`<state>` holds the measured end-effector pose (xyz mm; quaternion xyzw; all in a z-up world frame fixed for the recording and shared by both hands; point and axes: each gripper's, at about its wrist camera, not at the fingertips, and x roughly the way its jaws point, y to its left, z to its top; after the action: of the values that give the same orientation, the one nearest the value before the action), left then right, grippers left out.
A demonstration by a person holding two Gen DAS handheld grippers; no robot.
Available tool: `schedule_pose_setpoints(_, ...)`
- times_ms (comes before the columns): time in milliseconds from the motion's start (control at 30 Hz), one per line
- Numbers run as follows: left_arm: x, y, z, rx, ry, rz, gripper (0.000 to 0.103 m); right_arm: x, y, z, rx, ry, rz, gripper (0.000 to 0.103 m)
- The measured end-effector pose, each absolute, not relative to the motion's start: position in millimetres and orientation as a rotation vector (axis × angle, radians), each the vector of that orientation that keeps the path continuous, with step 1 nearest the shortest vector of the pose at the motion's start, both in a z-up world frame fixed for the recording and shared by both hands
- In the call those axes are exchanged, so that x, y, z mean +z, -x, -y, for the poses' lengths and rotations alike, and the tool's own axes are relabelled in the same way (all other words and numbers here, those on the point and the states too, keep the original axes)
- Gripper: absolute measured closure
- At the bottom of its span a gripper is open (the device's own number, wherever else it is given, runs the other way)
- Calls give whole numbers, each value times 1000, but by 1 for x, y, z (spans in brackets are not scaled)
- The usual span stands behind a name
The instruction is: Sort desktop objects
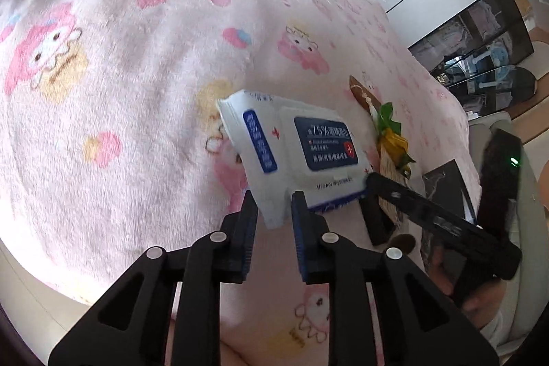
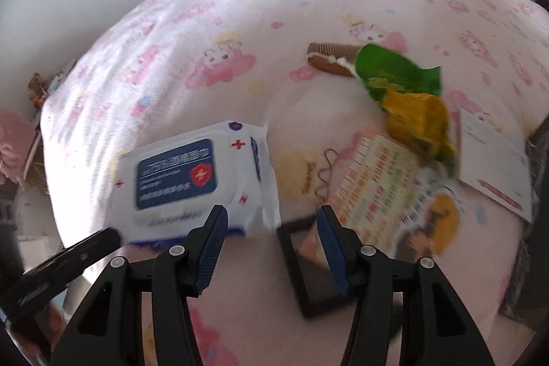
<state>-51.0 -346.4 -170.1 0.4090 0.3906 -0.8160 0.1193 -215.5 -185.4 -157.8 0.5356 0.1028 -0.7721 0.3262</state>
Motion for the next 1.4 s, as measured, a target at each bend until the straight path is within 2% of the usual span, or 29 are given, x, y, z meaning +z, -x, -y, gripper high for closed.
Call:
schedule_pose_setpoints(267,-185,63,351,-2354,-1180,-1143,83,-173,223,195,-1895,-1422,-183,51)
schedule_pose_setpoints(367,-181,58,350,-2344,-1176,-1120,83,-168,206,201,-1881,-1399,-250,53)
schedule_pose_setpoints(467,-171,48,355,-2324,-1134,-1079,83,-160,191,200,-1820,-1409,-241,54)
schedule_pose_setpoints(667,-174,45,374,-2309,-1107,-1154,83,-147,163,194,-1744,-1407,-255,55)
schedule_pose_setpoints(767,-173,54,381,-2312,-1101,-1130,72,-155,173,193,-1812,-1437,-251,55)
schedule_pose_setpoints(800,-174,59,385,-2319,-1102,-1124,65,-159,180,192,-1818,-1457,-218,54)
schedule_pose_setpoints(833,-174,63,388,-2325,-1103,-1119,64,-162,185,192,-1822,-1476,-185,54)
schedule_pose_setpoints(933,-181,80,391,-2333,-1132,-1103,65,-168,196,195,-1827,-1476,-112,52)
schedule_pose_setpoints(1000,-177,85,384,-2362,-1153,-1058,73,-172,200,197,-1837,-1477,-85,52)
schedule_pose_setpoints(1200,-157,77,348,-2438,-1218,-929,73,-142,176,189,-1868,-1375,-168,54)
schedule_pose_setpoints(1400,-154,54,298,-2489,-1331,-969,73,-120,153,125,-1903,-1379,-98,54)
